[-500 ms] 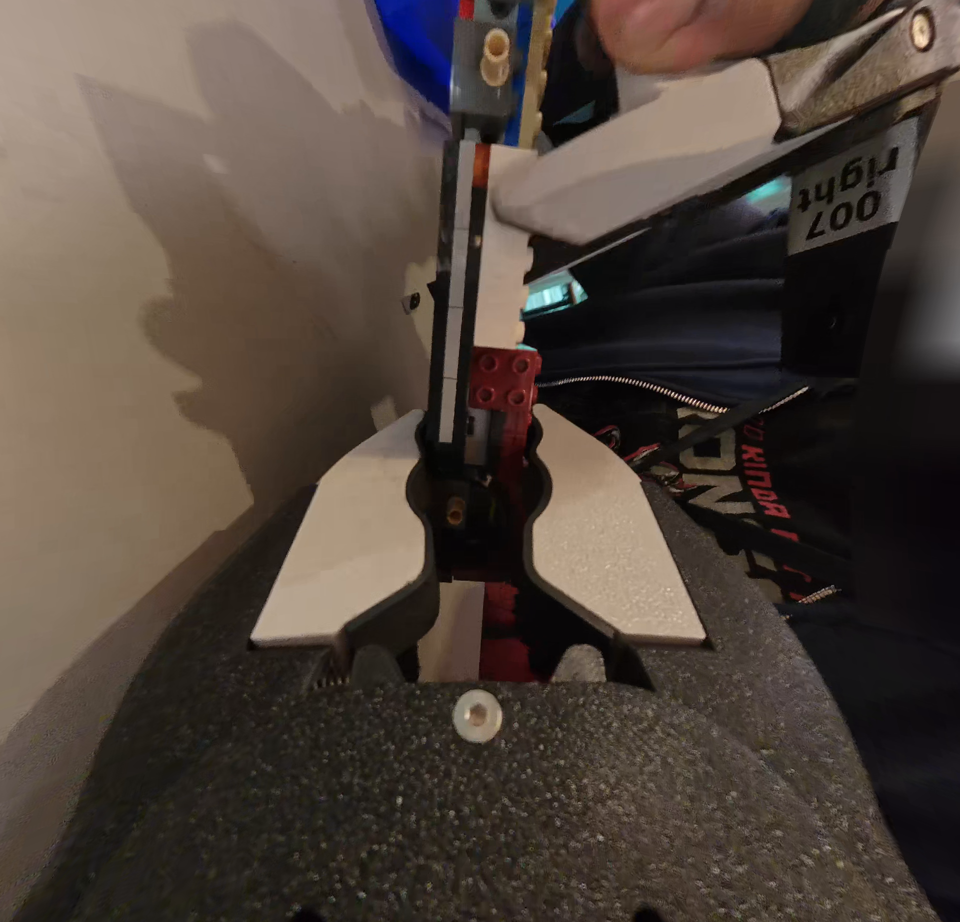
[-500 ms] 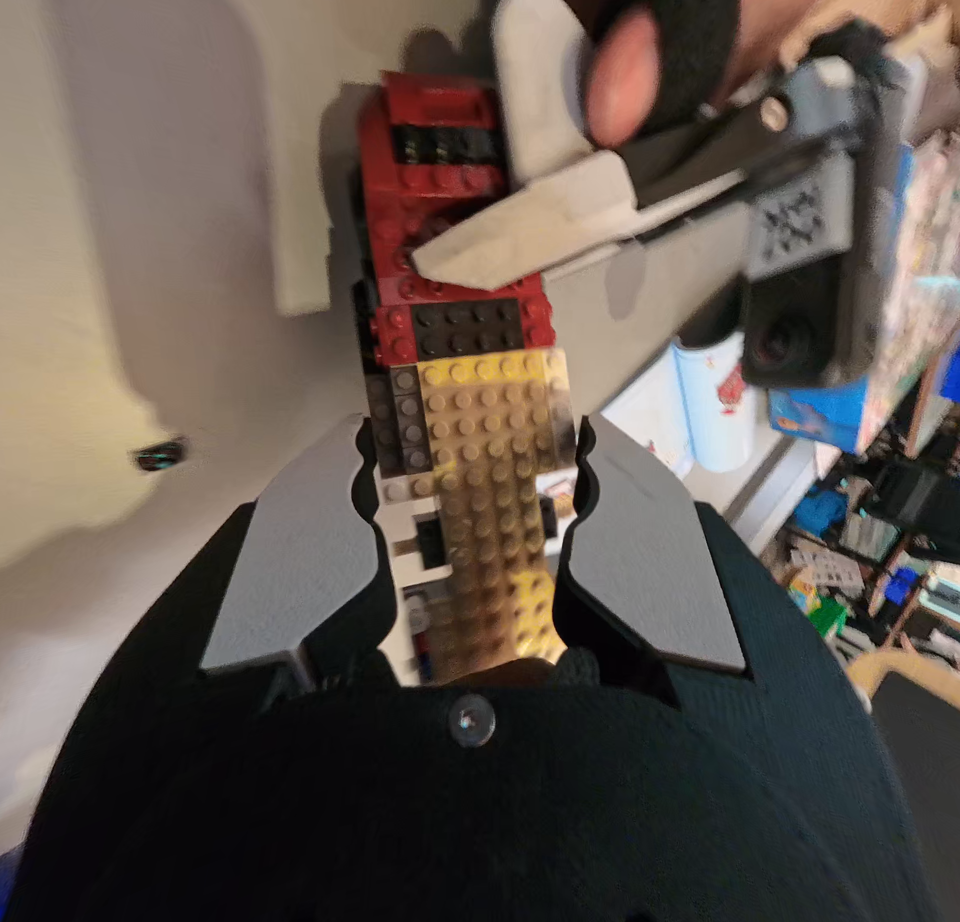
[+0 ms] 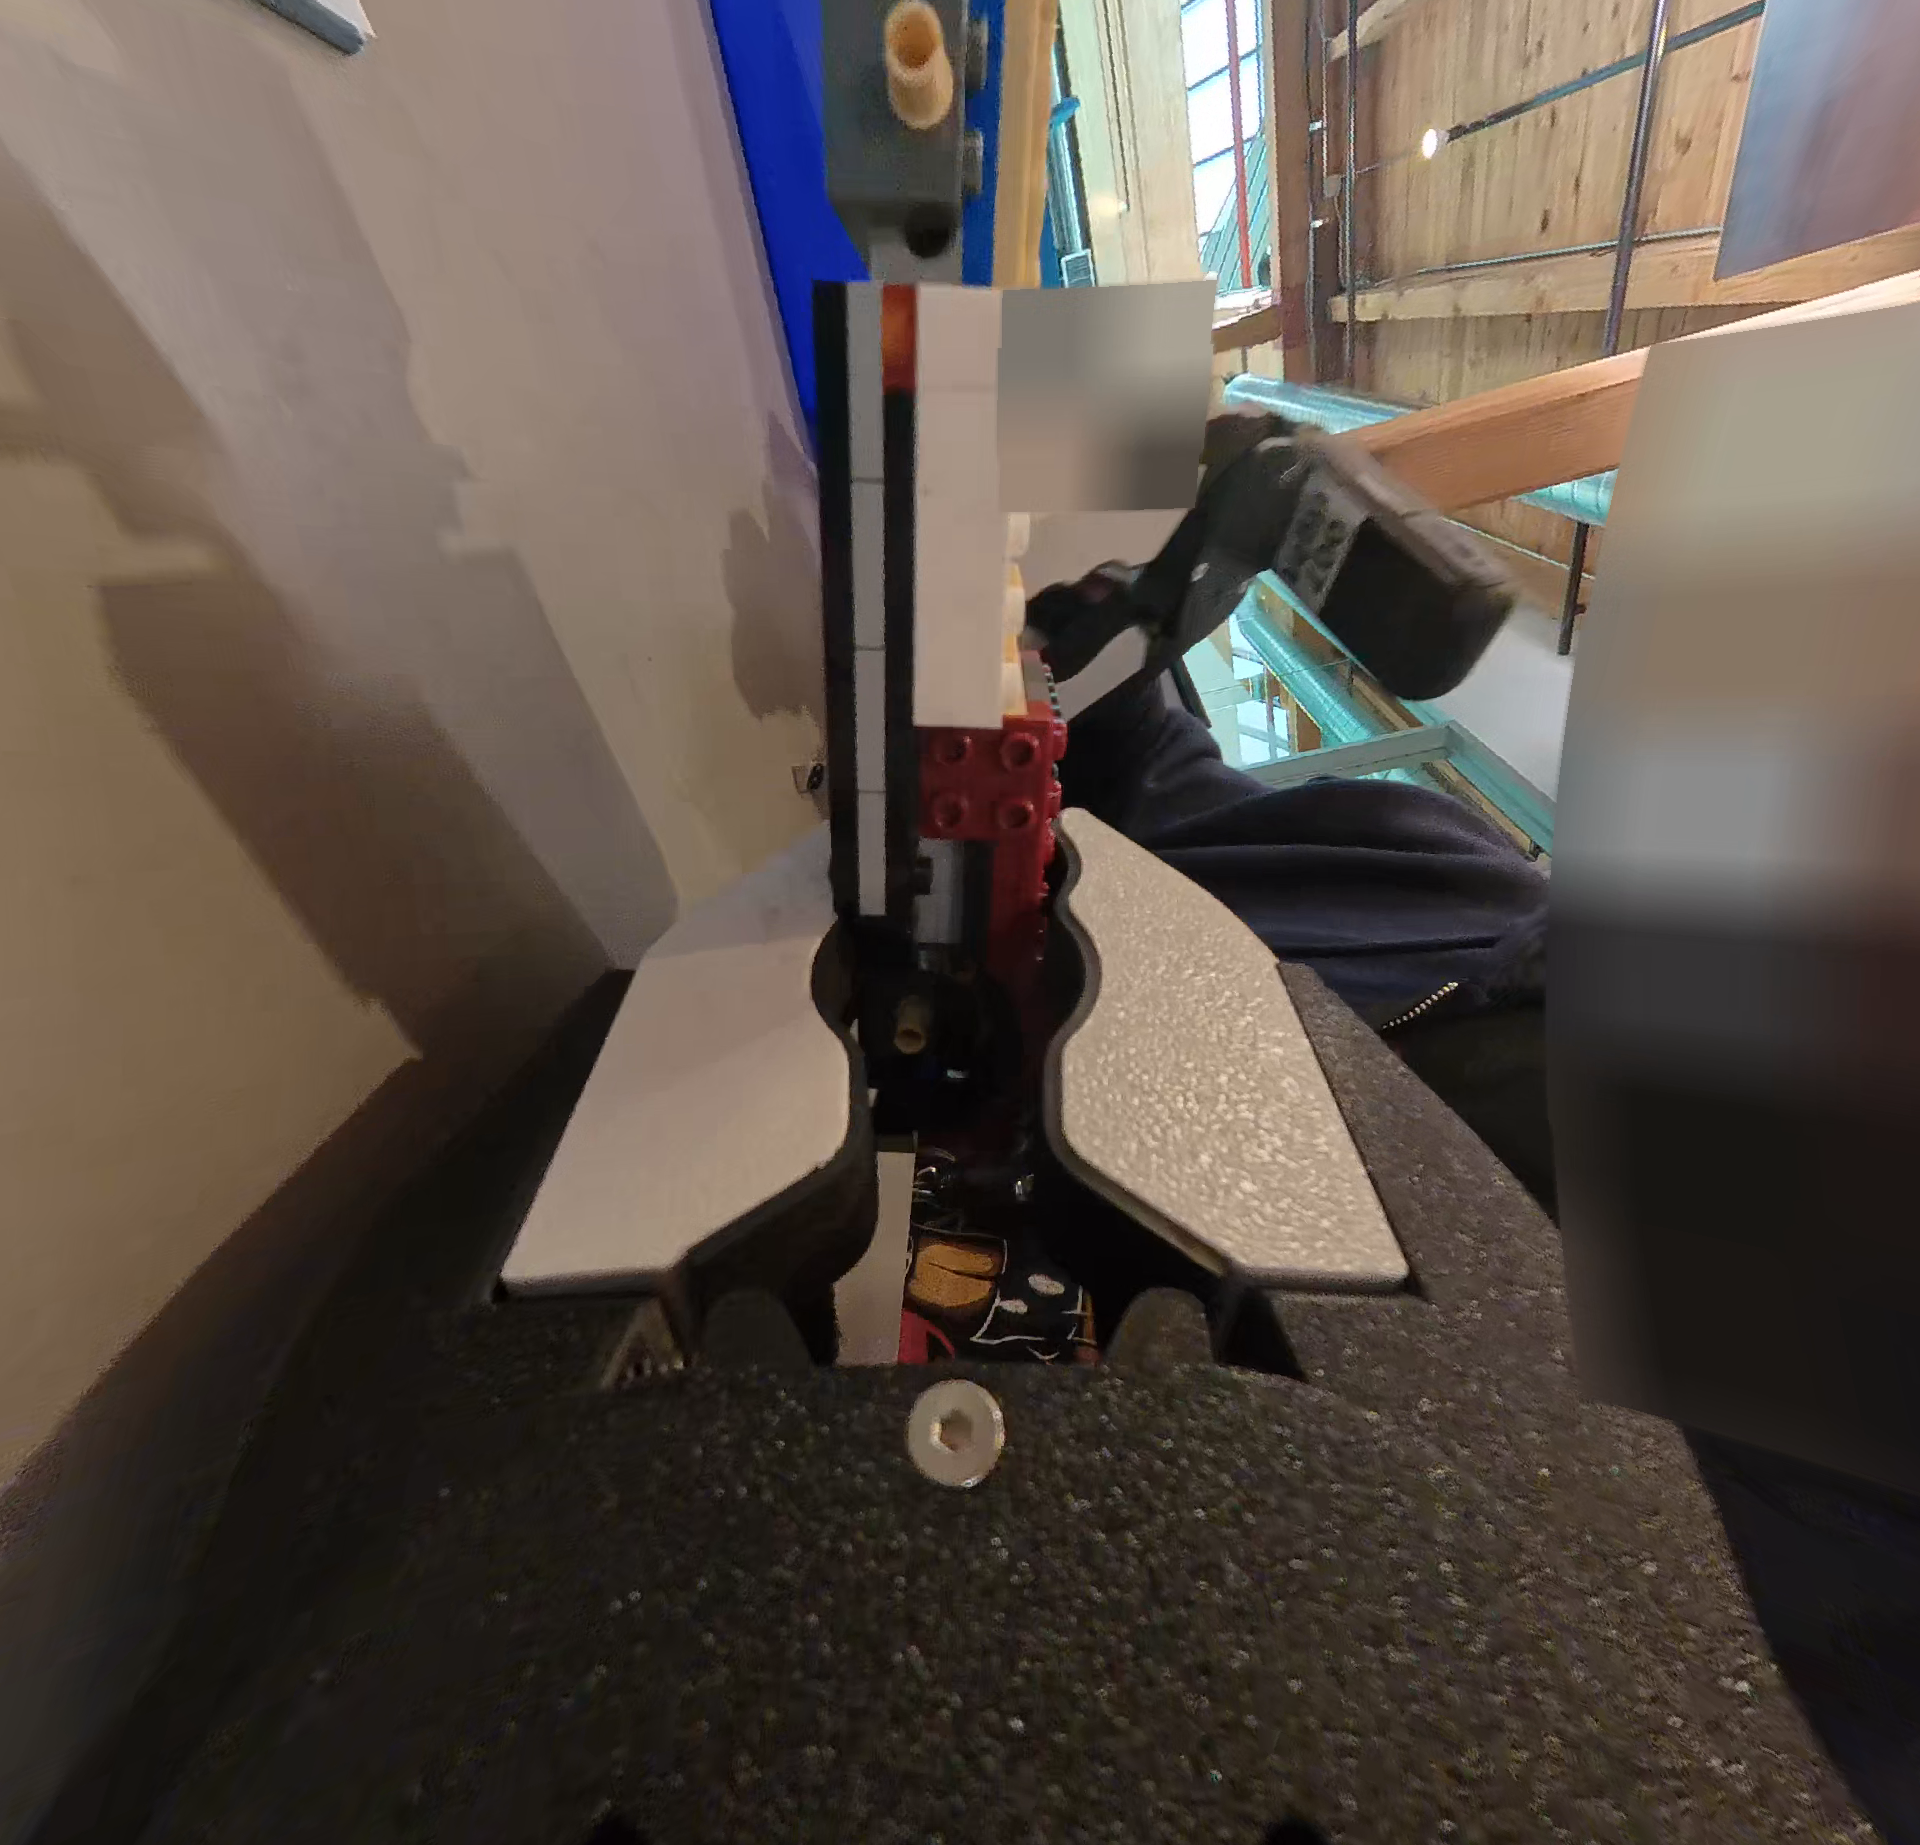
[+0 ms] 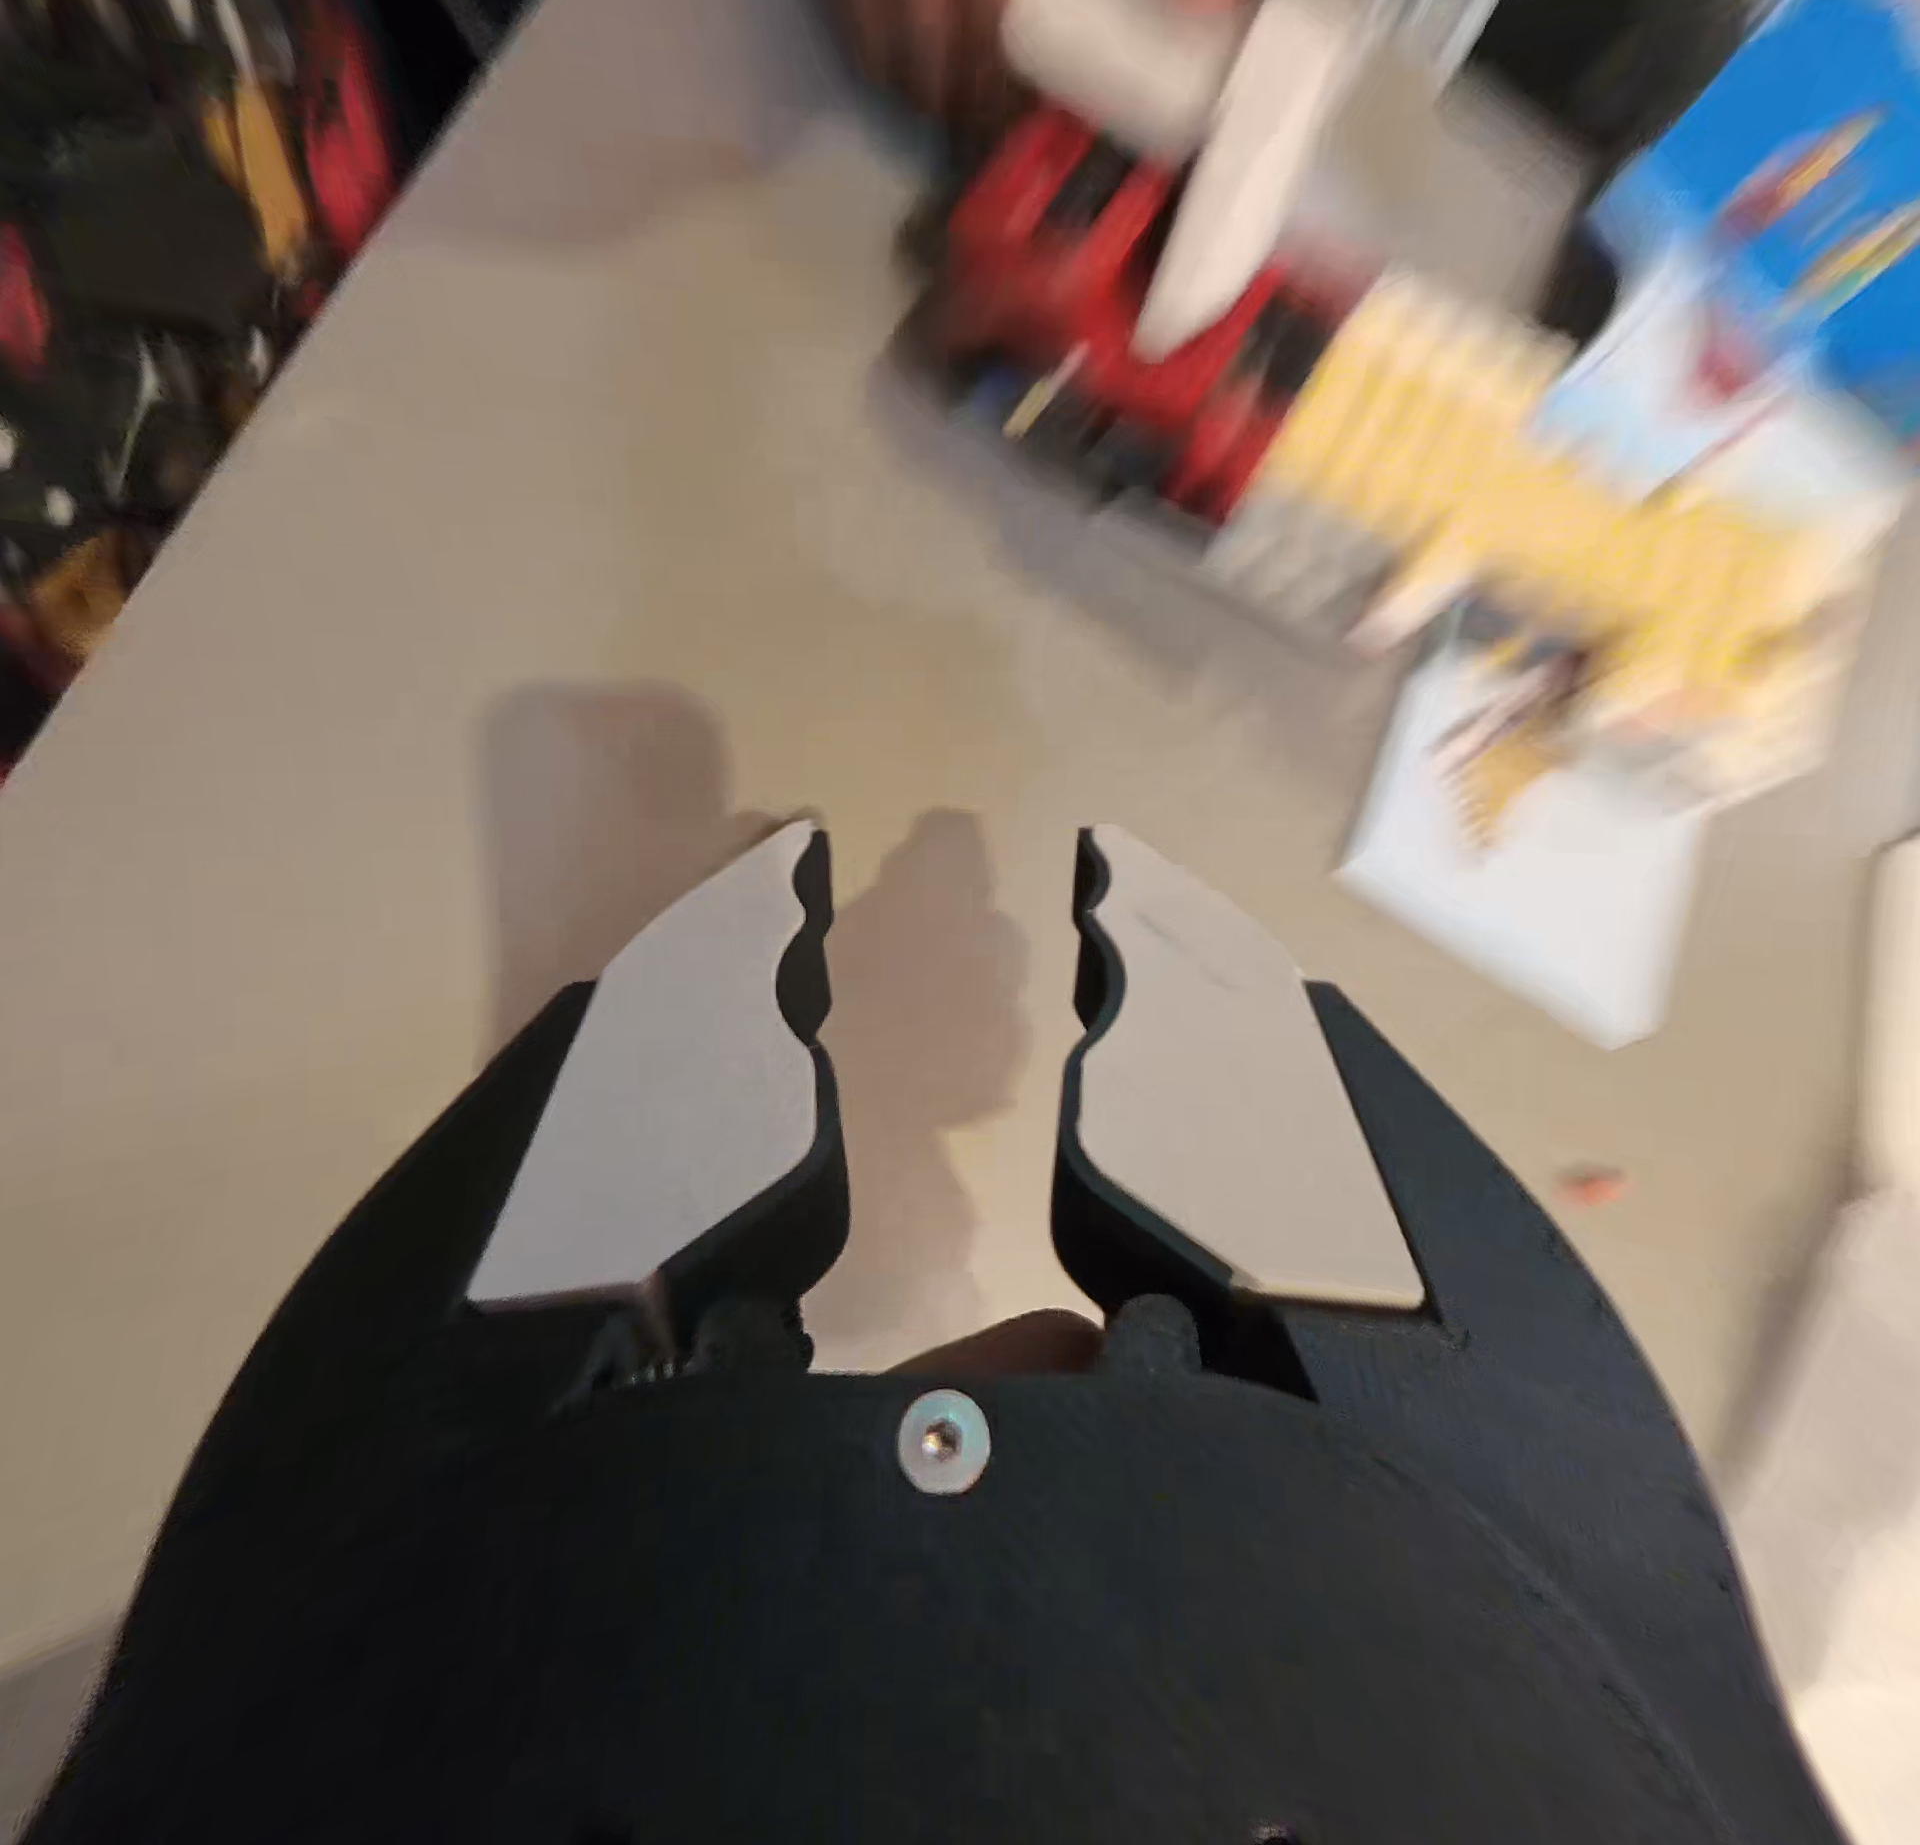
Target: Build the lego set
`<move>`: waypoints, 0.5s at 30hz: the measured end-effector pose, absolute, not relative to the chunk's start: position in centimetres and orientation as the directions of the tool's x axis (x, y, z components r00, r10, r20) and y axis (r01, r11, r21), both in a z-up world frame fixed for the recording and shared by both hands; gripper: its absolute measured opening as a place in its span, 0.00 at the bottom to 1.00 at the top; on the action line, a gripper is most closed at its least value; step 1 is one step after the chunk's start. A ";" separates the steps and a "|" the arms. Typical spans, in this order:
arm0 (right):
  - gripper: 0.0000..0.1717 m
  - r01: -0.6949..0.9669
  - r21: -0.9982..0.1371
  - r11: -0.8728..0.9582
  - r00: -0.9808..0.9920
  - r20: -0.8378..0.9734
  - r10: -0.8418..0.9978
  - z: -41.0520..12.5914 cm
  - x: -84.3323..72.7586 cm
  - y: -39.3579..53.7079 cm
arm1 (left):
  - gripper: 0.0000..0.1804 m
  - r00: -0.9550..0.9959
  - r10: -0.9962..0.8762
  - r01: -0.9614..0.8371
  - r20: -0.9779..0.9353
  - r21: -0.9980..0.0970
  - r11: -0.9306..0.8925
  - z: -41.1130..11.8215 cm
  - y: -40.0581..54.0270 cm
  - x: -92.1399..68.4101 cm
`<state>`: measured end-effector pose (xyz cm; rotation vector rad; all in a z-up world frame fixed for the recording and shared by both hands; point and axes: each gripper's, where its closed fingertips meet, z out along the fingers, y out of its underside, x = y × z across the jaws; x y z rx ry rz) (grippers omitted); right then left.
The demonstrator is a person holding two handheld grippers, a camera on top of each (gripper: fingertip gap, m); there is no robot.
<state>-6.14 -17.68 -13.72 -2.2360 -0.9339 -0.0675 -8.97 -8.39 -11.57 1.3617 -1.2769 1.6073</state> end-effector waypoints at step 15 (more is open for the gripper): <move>0.22 0.490 -0.603 -0.629 0.866 0.255 0.431 -17.2 -5.3 -16.8 | 0.18 -0.241 -0.147 -0.902 0.959 -0.278 -0.332 -11.9 -9.0 -9.0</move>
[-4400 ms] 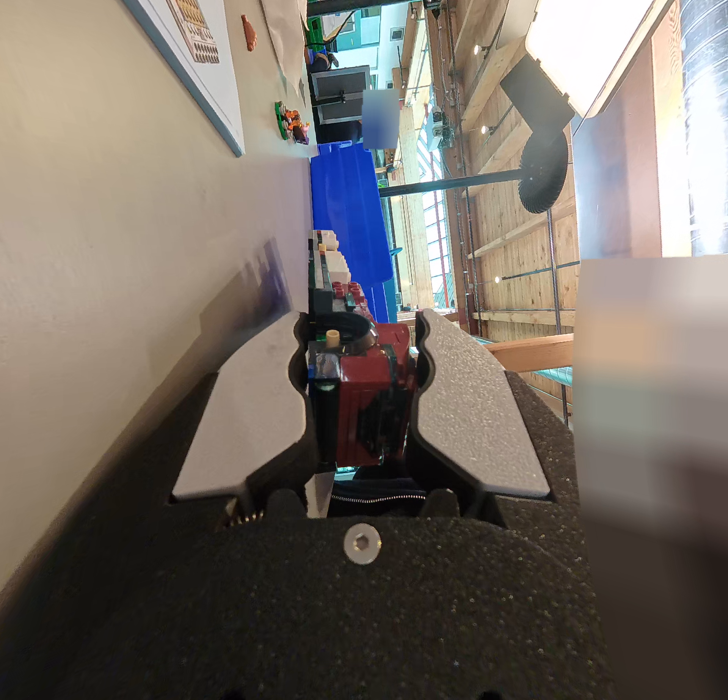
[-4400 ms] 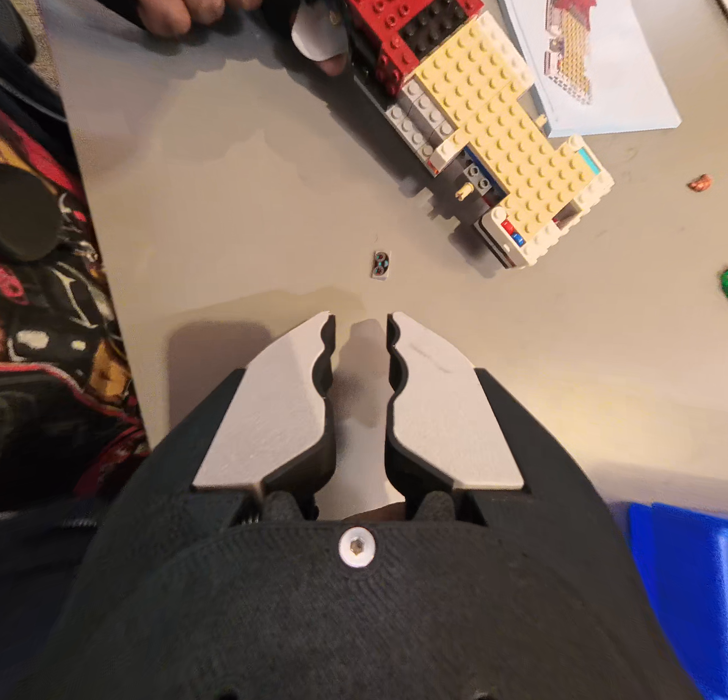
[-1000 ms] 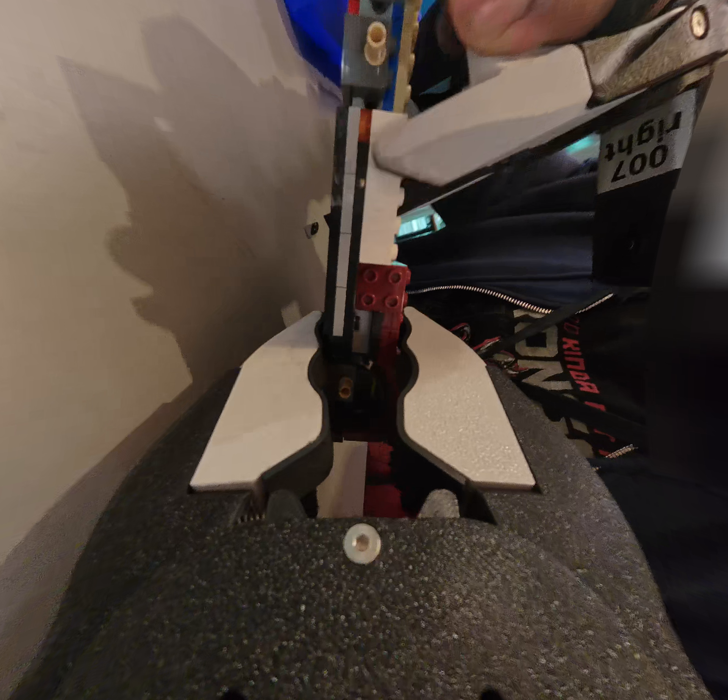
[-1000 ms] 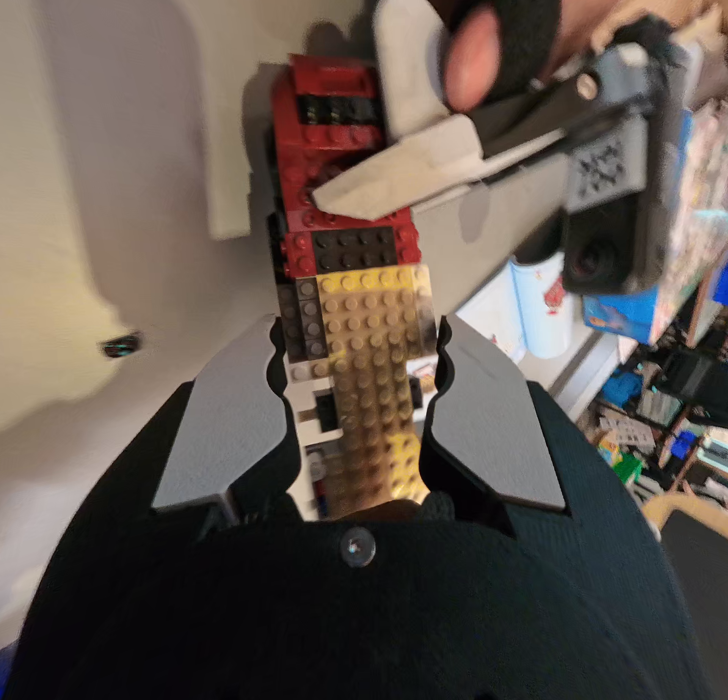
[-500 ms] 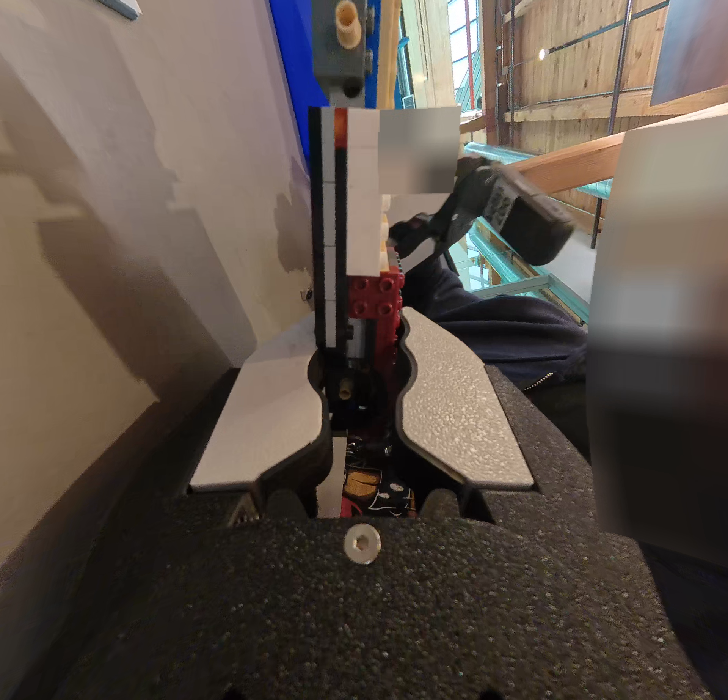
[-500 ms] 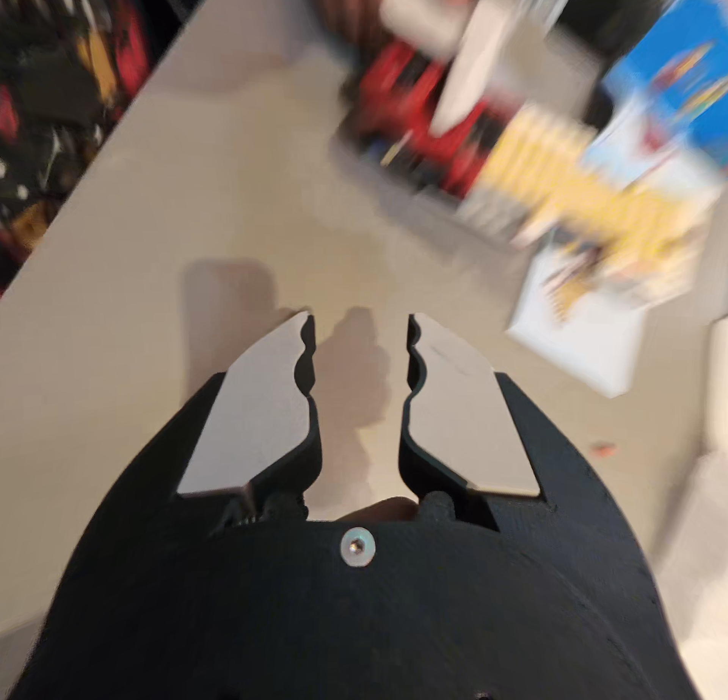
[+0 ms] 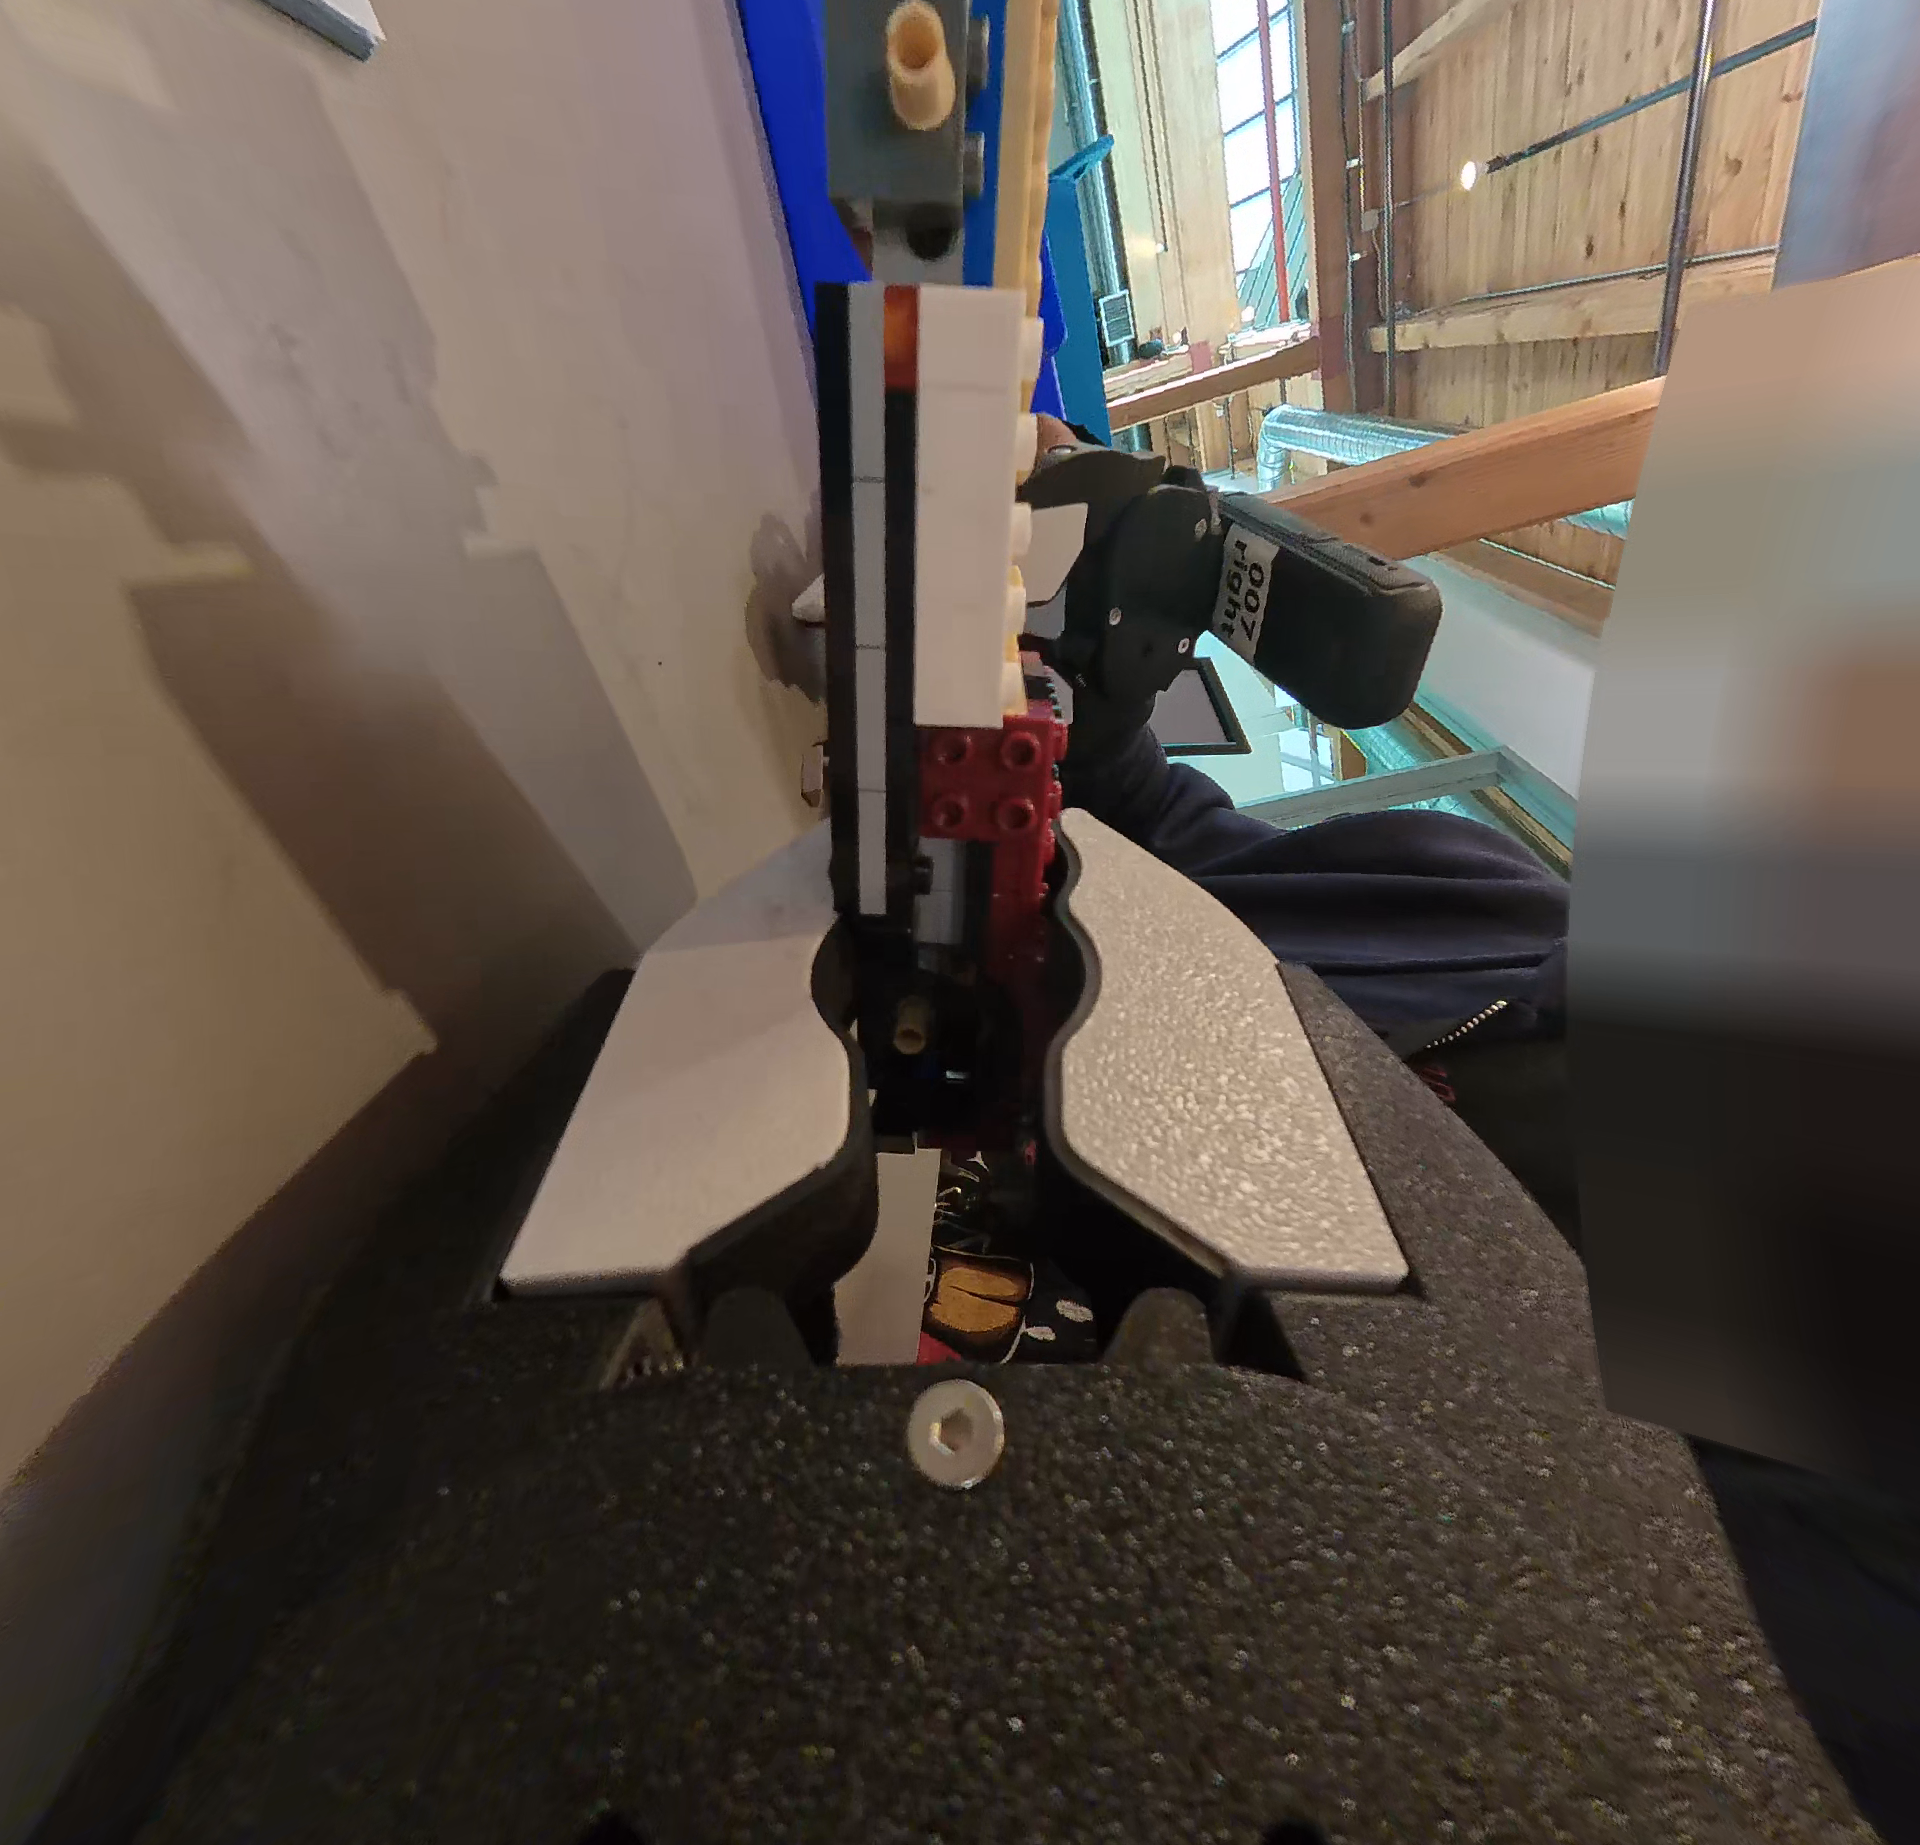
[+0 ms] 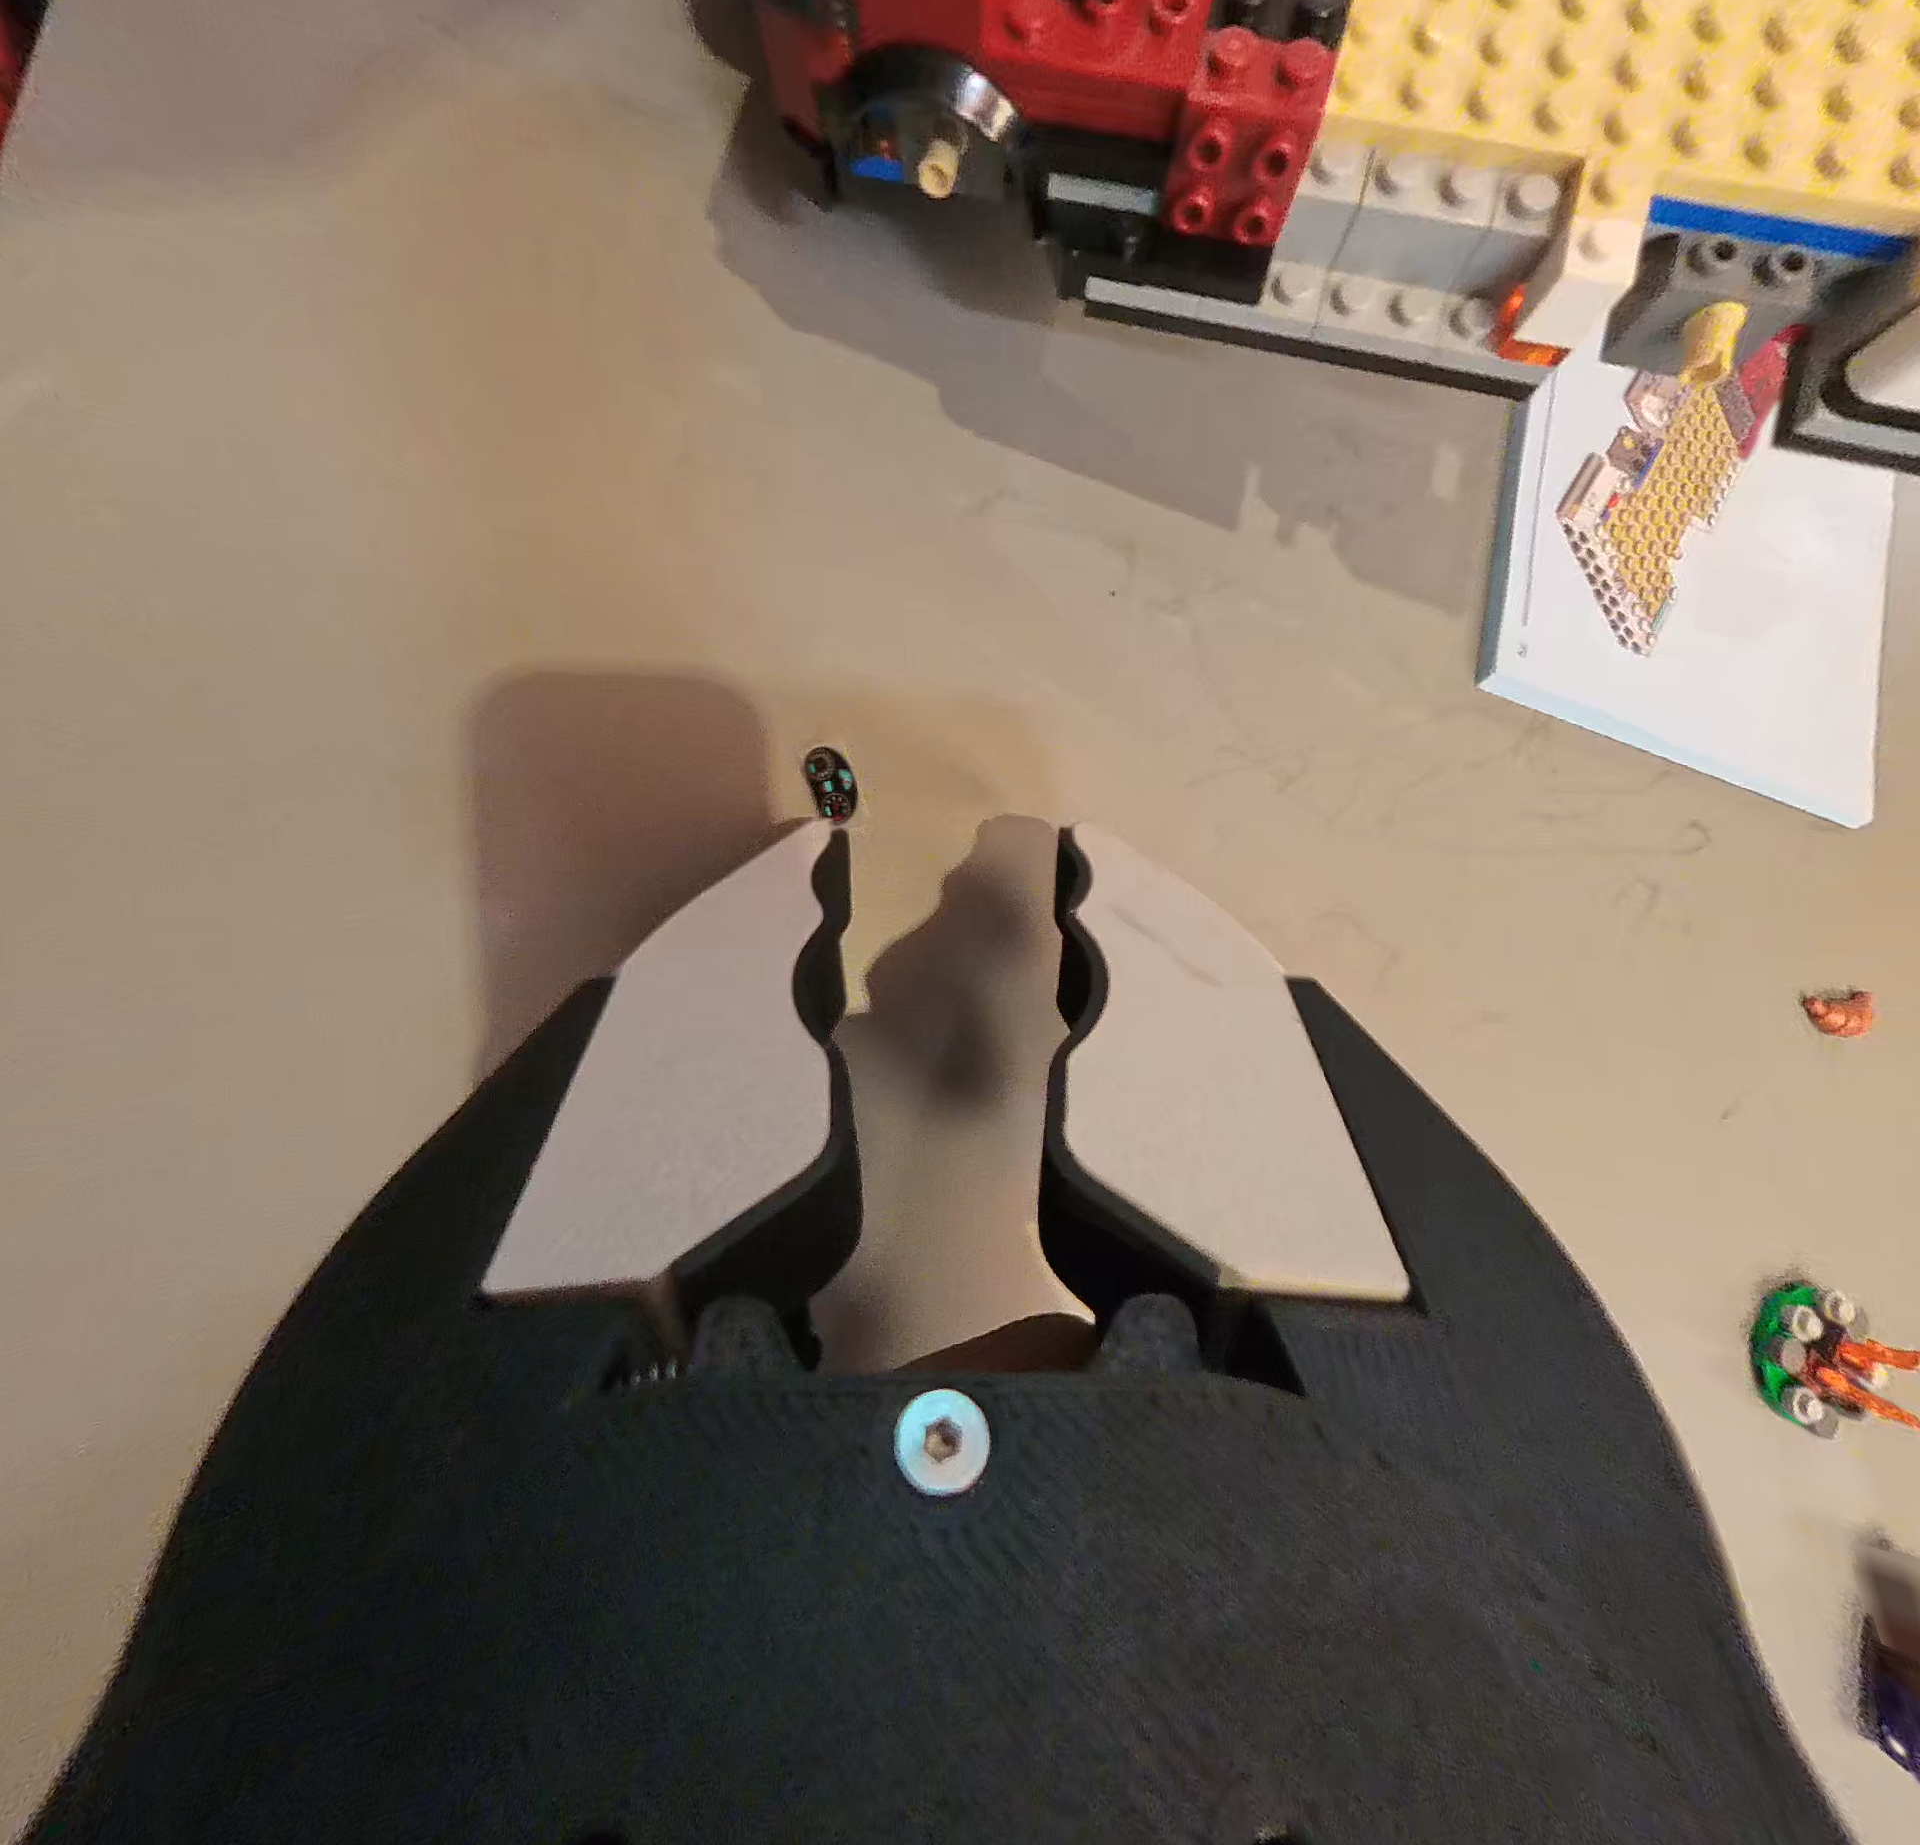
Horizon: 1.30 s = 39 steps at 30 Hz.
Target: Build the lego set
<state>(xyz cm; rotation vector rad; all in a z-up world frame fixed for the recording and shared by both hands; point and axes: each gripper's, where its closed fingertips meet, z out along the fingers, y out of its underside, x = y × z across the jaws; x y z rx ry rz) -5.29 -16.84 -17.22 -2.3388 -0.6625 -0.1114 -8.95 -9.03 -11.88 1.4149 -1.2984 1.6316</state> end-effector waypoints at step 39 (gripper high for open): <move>0.22 0.471 -0.530 -0.705 0.860 0.099 0.501 -17.3 -8.0 -15.5 | 0.18 -0.277 -0.154 -0.890 0.949 -0.313 -0.331 -11.6 -8.8 -9.4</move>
